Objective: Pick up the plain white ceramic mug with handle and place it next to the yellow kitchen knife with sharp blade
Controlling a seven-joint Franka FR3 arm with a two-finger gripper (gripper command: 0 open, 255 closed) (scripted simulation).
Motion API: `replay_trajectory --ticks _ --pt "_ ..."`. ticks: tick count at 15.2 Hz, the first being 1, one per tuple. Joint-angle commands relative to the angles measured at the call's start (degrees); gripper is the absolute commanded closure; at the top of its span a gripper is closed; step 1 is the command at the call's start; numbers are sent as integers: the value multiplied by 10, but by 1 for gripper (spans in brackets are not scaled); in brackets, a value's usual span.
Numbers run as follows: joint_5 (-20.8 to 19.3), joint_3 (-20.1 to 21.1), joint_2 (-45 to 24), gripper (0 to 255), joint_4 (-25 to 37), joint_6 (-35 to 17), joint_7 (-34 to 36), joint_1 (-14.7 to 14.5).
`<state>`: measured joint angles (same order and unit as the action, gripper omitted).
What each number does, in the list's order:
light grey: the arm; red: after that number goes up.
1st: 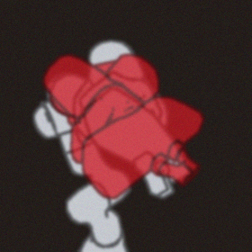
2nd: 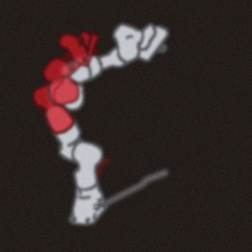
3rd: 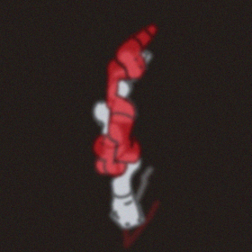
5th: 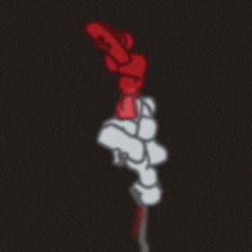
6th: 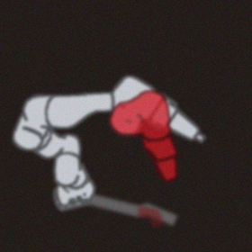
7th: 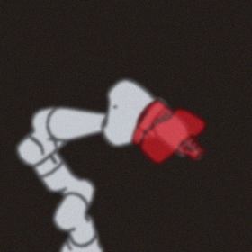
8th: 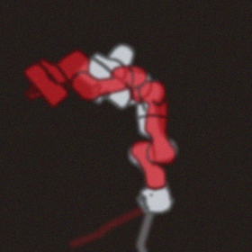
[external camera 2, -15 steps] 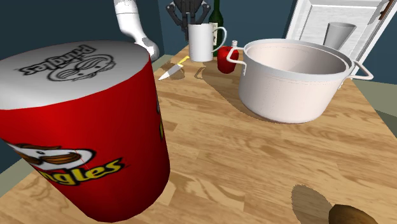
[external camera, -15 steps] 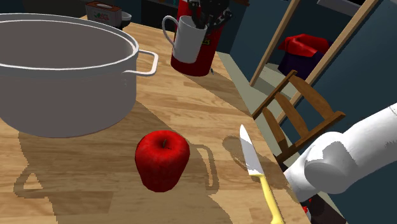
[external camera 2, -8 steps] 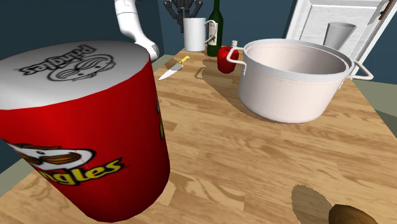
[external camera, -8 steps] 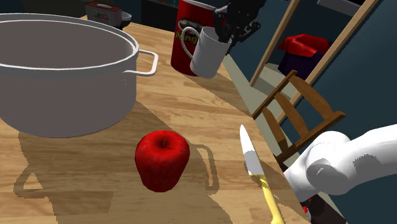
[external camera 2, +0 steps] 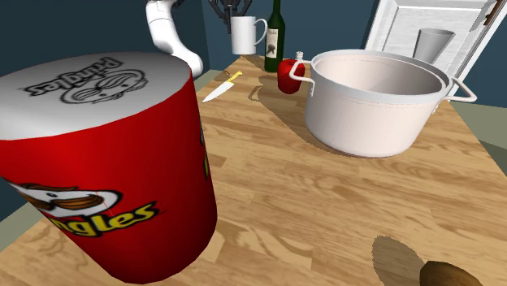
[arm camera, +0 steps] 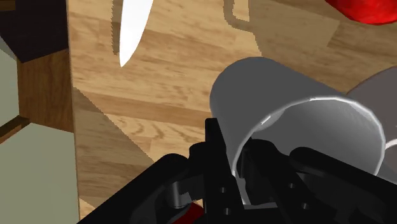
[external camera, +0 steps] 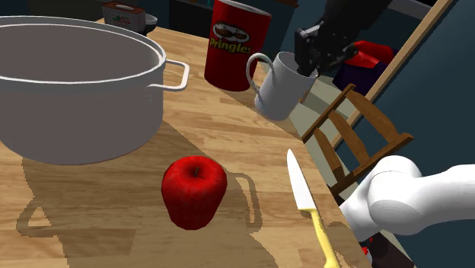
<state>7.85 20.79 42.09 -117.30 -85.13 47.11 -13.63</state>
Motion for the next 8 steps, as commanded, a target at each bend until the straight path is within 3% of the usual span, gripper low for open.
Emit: replay_trajectory --ticks 1,8 --pt "11 5 32 255 -15 17 13 -11" --pt "51 24 137 255 -44 89 60 -50"
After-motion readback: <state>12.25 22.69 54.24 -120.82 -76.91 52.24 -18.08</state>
